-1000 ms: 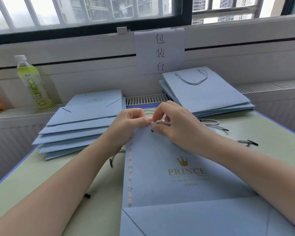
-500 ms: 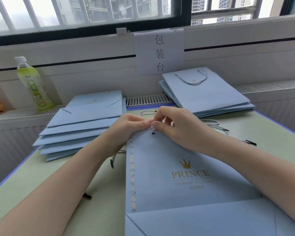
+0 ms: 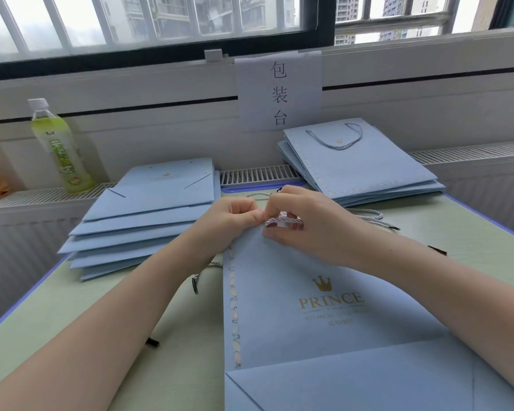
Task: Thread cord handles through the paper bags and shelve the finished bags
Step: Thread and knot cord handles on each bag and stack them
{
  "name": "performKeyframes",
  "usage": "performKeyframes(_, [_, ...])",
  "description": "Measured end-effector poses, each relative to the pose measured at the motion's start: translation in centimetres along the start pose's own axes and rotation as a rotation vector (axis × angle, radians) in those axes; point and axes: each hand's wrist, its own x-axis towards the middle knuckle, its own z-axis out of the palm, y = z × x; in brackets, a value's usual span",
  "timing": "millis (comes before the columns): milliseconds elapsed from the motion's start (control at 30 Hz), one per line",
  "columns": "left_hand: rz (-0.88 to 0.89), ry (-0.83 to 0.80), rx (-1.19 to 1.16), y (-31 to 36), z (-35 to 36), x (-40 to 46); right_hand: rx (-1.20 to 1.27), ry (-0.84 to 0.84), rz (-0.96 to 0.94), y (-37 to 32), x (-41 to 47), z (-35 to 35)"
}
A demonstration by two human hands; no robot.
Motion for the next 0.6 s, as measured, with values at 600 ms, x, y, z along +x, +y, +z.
performKeyframes(600, [0.125,0.137,0.347,0.8,-0.7,0.1,0.360,0.353,0.146,-1.3,0.3,-1.2])
